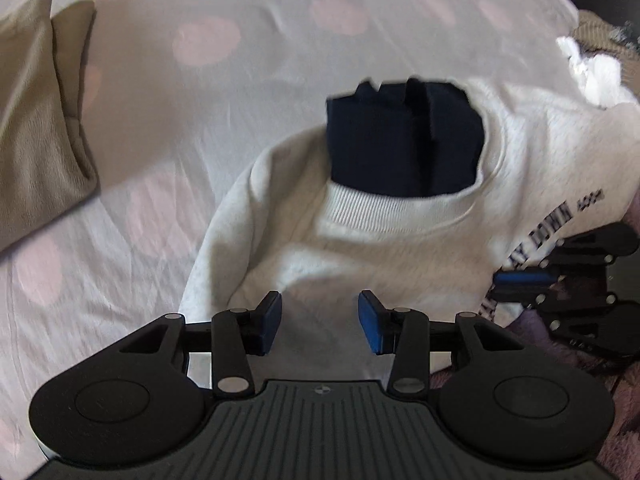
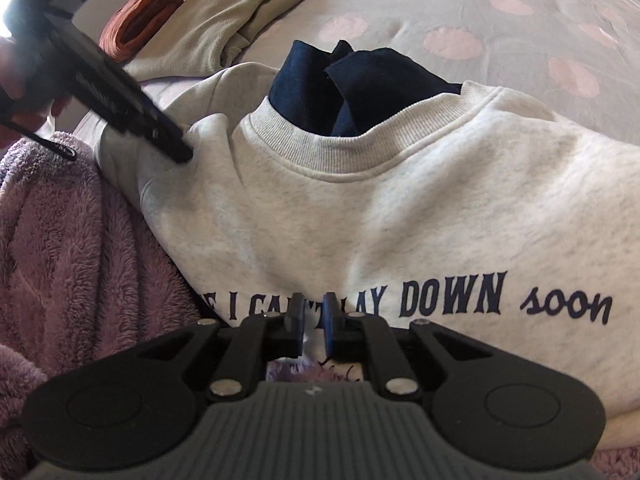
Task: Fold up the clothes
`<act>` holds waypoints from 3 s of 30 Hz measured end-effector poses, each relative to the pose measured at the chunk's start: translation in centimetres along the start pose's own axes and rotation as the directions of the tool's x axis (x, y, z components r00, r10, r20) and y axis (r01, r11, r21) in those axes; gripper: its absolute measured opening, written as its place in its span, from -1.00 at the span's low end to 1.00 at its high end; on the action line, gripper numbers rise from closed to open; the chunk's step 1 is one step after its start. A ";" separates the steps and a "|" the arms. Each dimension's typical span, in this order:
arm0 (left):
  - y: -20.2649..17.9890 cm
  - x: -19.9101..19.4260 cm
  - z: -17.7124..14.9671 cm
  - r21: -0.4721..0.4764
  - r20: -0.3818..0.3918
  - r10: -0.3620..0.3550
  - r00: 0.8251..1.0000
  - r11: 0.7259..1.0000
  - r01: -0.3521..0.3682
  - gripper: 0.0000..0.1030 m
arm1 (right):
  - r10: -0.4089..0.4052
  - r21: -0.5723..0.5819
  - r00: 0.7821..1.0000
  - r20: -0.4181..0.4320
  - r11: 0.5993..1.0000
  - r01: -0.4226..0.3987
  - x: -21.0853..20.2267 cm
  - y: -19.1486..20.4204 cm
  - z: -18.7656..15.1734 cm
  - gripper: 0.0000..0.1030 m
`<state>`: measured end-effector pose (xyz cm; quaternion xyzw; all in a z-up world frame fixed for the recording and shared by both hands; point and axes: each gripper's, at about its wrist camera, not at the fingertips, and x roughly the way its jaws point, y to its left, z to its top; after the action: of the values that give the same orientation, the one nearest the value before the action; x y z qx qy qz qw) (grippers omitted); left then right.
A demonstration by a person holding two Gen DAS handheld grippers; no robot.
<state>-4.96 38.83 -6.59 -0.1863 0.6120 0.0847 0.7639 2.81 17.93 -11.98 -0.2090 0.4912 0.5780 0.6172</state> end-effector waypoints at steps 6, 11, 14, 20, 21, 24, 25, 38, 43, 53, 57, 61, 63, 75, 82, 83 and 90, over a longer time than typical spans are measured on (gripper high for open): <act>-1.3 1.7 2.2 0.079 0.092 0.055 0.994 0.995 -0.062 -0.17 | 0.005 -0.015 1.000 0.004 1.000 -0.004 0.0 0.4 -0.2 -0.63; -1.3 4.6 1.8 0.111 0.082 0.004 0.997 0.994 -0.013 -0.17 | 0.006 -0.018 1.000 0.013 1.000 -0.005 -0.2 0.6 -0.4 -0.62; -1.3 4.9 1.3 0.102 0.092 0.000 0.996 0.995 -0.009 -0.18 | 0.002 -0.022 1.000 0.013 1.000 -0.002 -0.3 0.7 -0.4 -0.60; -2.6 4.4 0.3 0.161 0.129 0.032 0.991 0.986 -0.052 -0.55 | 0.012 -0.018 1.000 0.011 1.000 -0.012 -1.2 0.8 0.4 -0.47; -2.8 4.1 0.1 0.174 0.137 0.038 0.990 0.983 -0.062 -0.61 | 0.007 -0.026 1.000 0.016 1.000 -0.006 -1.6 0.9 0.8 -0.38; -3.1 3.0 -0.4 0.193 0.168 0.035 0.985 0.979 -0.067 -0.66 | -0.019 -0.071 0.999 0.038 0.997 0.022 -3.0 0.9 2.2 -0.28; -3.2 2.5 -0.5 0.199 0.177 0.031 0.984 0.978 -0.067 -0.67 | -0.031 -0.094 0.998 0.048 0.995 0.036 -3.6 0.9 2.7 -0.27; -7.8 -2.5 -3.0 0.374 0.249 -0.064 0.966 0.927 -0.035 -0.76 | -0.041 -0.784 0.998 0.045 0.618 0.061 -5.3 7.9 10.1 -0.08; -9.1 -2.9 -3.6 0.411 0.262 -0.076 0.962 0.911 -0.040 -0.76 | -0.107 -0.943 0.994 -0.022 0.333 0.015 -3.6 10.2 9.5 -0.10; -11.0 -3.4 -5.1 0.480 0.277 -0.083 0.957 0.875 -0.063 -0.77 | -0.149 -0.993 0.989 0.013 -0.116 -0.005 -3.1 11.5 6.6 -0.16; -11.6 -4.0 -5.7 0.495 0.300 -0.085 0.950 0.865 -0.079 -0.77 | -0.146 -0.977 0.989 0.037 -0.212 0.005 -3.9 11.5 6.1 -0.16; -12.2 -4.8 -6.2 0.514 0.308 -0.115 0.944 0.856 -0.064 -0.78 | -0.133 -0.963 0.989 0.066 -0.268 0.028 -5.7 11.4 5.7 -0.11; -12.6 -4.9 -6.5 0.531 0.308 -0.131 0.942 0.845 -0.056 -0.78 | -0.131 -0.953 0.989 0.073 -0.302 0.031 -6.4 11.2 5.1 -0.04; -15.7 -4.7 -7.6 0.571 0.314 -0.149 0.938 0.818 -0.061 -0.71 | -0.201 -0.980 0.976 0.085 -0.195 0.045 -8.1 8.8 3.2 -0.71; -17.8 -4.1 -7.7 0.607 0.340 -0.035 0.940 0.771 -0.191 -0.09 | -0.223 -0.990 0.966 0.132 -0.069 0.119 -8.7 7.5 3.4 -0.76; -18.0 -3.8 -7.6 0.617 0.340 -0.014 0.940 0.758 -0.212 -0.09 | -0.224 -0.990 0.965 0.138 -0.053 0.129 -8.9 7.3 3.6 -0.76; -18.5 -2.6 -6.0 0.687 0.191 -0.045 0.981 0.720 -0.101 -0.09 | -0.164 -0.978 0.968 0.191 -0.120 0.173 -11.2 5.6 1.3 -0.77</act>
<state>-4.36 19.80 -1.84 0.1317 0.5244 -0.1209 0.8325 -0.19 14.68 -0.13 -0.6543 -0.1289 0.6681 0.3301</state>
